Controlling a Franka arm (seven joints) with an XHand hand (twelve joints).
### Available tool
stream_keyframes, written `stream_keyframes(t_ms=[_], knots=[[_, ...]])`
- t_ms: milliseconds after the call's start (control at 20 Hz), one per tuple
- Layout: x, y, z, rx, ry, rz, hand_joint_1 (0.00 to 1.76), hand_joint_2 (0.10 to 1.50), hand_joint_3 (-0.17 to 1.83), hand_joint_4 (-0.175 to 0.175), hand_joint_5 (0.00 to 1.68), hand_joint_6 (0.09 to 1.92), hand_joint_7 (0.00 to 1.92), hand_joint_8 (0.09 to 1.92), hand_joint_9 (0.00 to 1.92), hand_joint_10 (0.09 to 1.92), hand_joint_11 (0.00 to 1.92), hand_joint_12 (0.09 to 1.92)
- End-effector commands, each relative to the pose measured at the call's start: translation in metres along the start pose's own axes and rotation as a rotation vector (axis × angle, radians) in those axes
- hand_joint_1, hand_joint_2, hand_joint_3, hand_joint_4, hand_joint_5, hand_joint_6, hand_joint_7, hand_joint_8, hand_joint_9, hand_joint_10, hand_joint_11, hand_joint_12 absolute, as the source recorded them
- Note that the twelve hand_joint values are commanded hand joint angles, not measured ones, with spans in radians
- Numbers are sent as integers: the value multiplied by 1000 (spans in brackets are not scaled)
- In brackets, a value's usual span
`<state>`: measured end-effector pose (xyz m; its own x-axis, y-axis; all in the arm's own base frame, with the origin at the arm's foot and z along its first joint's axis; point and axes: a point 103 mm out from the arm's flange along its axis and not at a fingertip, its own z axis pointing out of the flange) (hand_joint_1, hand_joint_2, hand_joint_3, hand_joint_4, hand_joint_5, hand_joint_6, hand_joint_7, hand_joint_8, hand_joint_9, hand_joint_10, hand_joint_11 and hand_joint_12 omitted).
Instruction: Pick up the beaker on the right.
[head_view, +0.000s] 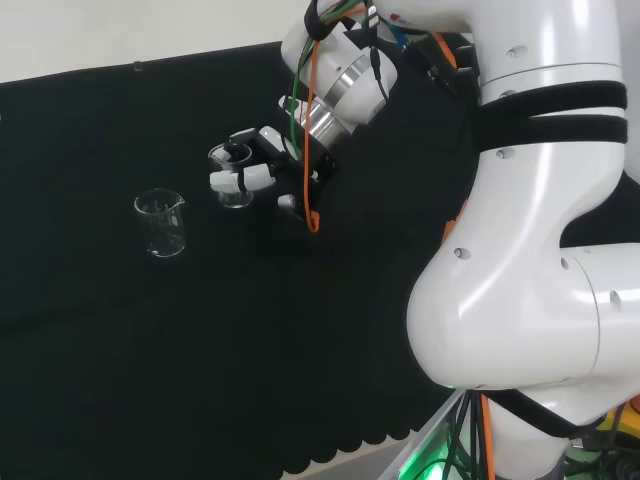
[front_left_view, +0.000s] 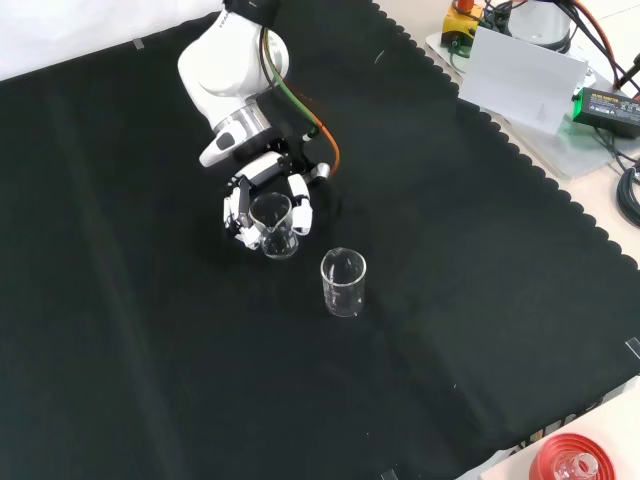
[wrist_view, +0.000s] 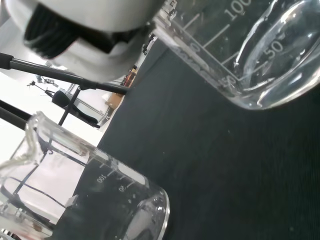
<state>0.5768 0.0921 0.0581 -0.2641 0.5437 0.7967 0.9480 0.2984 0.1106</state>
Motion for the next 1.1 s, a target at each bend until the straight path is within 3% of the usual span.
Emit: stream_keyframes(t_ms=[50, 100, 150, 250, 1100], knots=[[11, -2, -18, 32, -104, -30, 1305, 667, 567, -34, 1314, 554, 1529, 142, 1477, 185, 932, 1018], [13, -3, -21, 38, -121, -34, 1310, 718, 468, -98, 1342, 462, 1508, 156, 1490, 169, 943, 1007], [15, -4, -23, 44, -134, -38, 1313, 753, 400, -136, 1360, 401, 1493, 168, 1500, 159, 952, 1000], [18, -5, -28, 49, -148, -43, 1315, 783, 340, -167, 1376, 350, 1480, 179, 1509, 149, 962, 994], [46, -19, -38, 51, -167, -78, 1316, 798, 308, -175, 1388, 317, 1476, 183, 1521, 135, 978, 983]])
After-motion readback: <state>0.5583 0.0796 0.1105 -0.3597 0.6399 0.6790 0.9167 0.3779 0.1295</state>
